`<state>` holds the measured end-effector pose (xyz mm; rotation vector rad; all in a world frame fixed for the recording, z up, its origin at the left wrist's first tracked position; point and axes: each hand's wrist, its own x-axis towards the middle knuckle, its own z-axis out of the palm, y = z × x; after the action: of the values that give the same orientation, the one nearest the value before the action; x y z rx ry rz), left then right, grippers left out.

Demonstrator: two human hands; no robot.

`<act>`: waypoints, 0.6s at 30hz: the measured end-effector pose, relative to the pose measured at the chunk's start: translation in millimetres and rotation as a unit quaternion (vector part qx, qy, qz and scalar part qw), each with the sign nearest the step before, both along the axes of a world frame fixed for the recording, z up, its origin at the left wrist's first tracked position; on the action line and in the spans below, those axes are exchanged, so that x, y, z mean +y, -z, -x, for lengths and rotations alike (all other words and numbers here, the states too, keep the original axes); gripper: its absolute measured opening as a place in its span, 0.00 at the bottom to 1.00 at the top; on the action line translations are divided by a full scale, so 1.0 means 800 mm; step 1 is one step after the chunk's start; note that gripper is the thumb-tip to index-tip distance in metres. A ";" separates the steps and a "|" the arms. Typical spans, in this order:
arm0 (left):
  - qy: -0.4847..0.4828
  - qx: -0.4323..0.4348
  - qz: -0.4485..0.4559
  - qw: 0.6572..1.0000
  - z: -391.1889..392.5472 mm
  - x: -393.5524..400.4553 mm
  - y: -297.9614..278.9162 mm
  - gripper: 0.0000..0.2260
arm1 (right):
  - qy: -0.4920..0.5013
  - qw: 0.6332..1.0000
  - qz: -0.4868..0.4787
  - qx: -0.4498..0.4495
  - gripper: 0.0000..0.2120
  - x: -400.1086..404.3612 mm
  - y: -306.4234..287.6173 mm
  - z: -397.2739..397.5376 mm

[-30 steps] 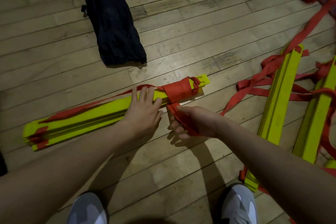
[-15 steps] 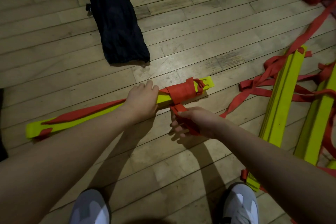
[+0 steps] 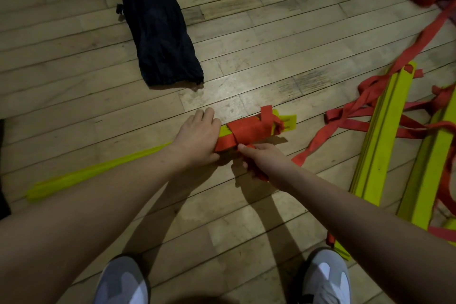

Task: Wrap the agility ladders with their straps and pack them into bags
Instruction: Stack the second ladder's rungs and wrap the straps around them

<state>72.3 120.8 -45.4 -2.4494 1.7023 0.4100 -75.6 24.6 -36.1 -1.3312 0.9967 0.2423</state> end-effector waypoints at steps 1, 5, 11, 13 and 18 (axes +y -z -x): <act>-0.013 0.019 0.016 1.000 0.002 0.002 -0.004 0.27 | 0.010 1.000 0.005 -0.007 0.14 0.001 0.001 0.000; -0.095 0.083 0.026 0.992 0.007 0.000 -0.026 0.25 | 0.058 0.996 -0.021 -0.065 0.15 0.003 -0.009 -0.002; -0.098 0.047 0.049 0.993 0.020 0.009 -0.041 0.25 | 0.079 0.989 0.108 -0.069 0.18 0.019 -0.026 -0.001; -0.101 0.033 0.060 0.993 0.024 0.013 -0.046 0.25 | 0.089 0.984 0.143 -0.061 0.21 0.024 -0.034 0.001; -0.123 0.022 0.072 0.990 0.028 0.016 -0.051 0.23 | 0.110 0.976 0.185 -0.037 0.24 0.035 -0.050 -0.006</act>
<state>49.9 133.7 -4.8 -2.7866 1.4979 0.3808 -70.8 52.9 3.6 -1.5370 1.1532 -0.1685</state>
